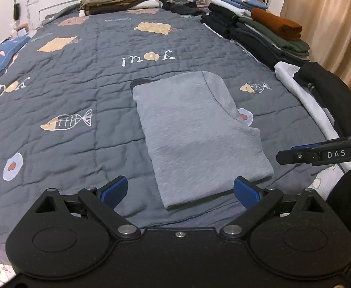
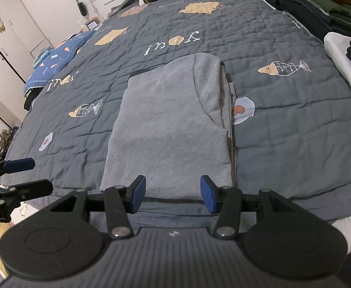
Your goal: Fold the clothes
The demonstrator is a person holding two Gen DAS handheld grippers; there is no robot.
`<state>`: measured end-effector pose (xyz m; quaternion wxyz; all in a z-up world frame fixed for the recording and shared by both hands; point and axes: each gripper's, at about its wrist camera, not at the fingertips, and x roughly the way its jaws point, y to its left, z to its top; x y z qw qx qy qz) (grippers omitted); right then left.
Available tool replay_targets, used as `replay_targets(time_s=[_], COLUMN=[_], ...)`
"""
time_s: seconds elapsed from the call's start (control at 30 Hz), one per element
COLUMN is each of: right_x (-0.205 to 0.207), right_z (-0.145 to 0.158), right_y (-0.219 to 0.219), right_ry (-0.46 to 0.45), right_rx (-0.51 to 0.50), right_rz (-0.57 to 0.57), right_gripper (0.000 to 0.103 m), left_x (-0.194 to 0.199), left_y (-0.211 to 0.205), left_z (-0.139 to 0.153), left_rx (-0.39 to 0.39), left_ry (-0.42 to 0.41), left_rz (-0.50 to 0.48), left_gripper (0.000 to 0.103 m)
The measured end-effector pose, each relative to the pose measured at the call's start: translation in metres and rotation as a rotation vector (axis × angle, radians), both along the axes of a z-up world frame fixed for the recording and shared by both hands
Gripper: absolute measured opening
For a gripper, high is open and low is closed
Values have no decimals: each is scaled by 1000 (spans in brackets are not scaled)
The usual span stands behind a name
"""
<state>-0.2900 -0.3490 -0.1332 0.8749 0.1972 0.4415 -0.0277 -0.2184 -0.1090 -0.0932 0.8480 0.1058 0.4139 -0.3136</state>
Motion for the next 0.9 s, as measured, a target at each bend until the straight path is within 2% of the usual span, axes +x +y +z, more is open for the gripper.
replay_targets(time_s=[0.4,0.6,0.73,0.9], right_x=[-1,-3,-4,-1], right_z=[3,-5,-20,-54], right_y=[-2,-20,-40,-73], right_ry=[-10,-28,-44,-25], right_rx=[3,61,111,188], right_rz=[9,4,-3,-14], right_gripper=[49,49,49,49], left_x=[1,17,30,36], left_y=[-1,2,2,4], left_z=[0,-7,-14,-18], left_rx=[-22,-112,-141,-172], left_ry=[-16,-2,17,28], left_rz=[-8,-10,34,52], left_gripper=[95,97,97,97])
